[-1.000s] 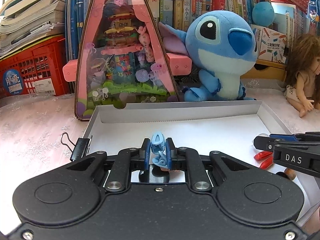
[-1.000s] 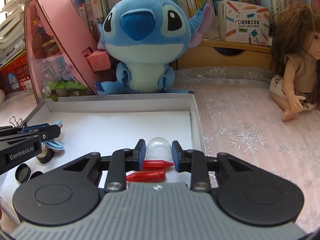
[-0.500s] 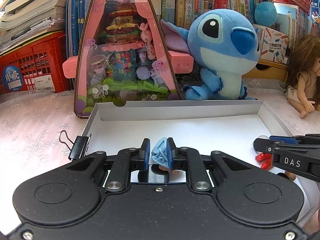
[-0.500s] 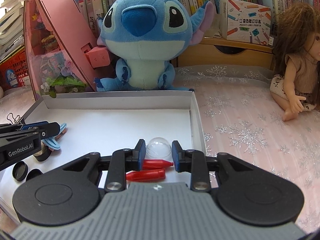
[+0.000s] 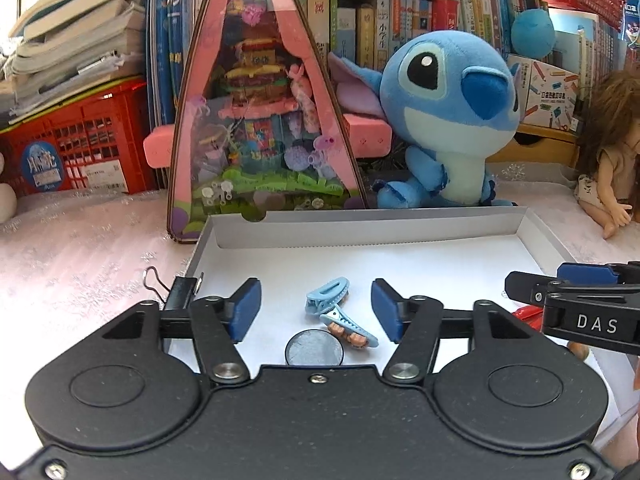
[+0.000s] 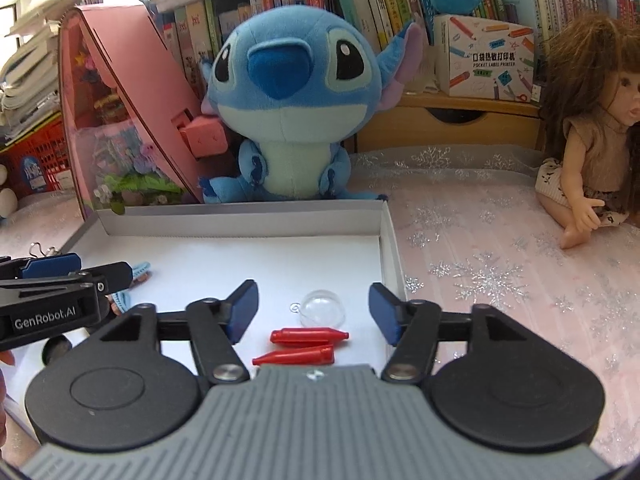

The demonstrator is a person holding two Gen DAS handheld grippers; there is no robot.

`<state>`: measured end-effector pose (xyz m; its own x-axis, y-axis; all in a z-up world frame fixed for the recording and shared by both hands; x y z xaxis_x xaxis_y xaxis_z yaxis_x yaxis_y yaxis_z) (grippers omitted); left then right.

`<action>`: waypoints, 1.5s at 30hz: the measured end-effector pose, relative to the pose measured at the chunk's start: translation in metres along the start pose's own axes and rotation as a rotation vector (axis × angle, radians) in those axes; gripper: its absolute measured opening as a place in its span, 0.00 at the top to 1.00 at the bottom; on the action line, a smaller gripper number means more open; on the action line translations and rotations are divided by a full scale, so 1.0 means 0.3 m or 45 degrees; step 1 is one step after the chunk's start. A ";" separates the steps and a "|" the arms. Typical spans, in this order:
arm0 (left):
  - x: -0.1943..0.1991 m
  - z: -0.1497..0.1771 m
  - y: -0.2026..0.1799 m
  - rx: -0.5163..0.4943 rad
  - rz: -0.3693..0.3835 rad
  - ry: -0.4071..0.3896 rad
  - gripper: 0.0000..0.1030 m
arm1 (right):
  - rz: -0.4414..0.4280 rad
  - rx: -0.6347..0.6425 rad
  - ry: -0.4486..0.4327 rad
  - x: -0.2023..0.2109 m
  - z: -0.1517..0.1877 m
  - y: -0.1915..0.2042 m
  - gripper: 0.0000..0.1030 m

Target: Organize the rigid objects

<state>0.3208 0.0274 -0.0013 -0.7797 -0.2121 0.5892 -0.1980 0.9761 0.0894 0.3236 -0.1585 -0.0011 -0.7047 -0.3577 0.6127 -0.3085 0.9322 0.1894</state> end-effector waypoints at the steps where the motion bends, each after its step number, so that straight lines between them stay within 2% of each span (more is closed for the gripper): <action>1: 0.007 -0.002 0.000 0.002 0.003 -0.002 0.37 | -0.002 0.005 -0.004 0.007 -0.002 0.004 0.25; 5: 0.041 -0.006 0.002 0.010 0.007 -0.013 0.24 | -0.013 0.033 -0.034 0.040 -0.008 0.024 0.17; 12: 0.102 -0.015 -0.003 -0.005 0.006 -0.045 0.18 | -0.013 0.071 -0.046 0.081 -0.013 0.049 0.14; 29: 0.191 0.010 0.022 0.037 0.017 -0.051 0.13 | 0.002 0.080 -0.060 0.165 0.010 0.056 0.00; 45: 0.270 0.062 0.045 0.066 0.033 -0.041 0.10 | -0.011 0.096 -0.053 0.229 0.063 0.074 0.00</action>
<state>0.2441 0.0225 0.0327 -0.8037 -0.1890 0.5643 -0.2074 0.9777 0.0321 0.2564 -0.1636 0.0306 -0.7271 -0.3690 0.5789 -0.3608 0.9228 0.1351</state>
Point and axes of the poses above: each gripper's, at about its wrist camera, not at the fingertips, and x roughly against the way its jaws point, y to its left, z to its underside, the point moved 2 cm from there along -x, roughly the way its jaws point, and after that the axes turned 9 degrees about -z, right-handed, at the moved point
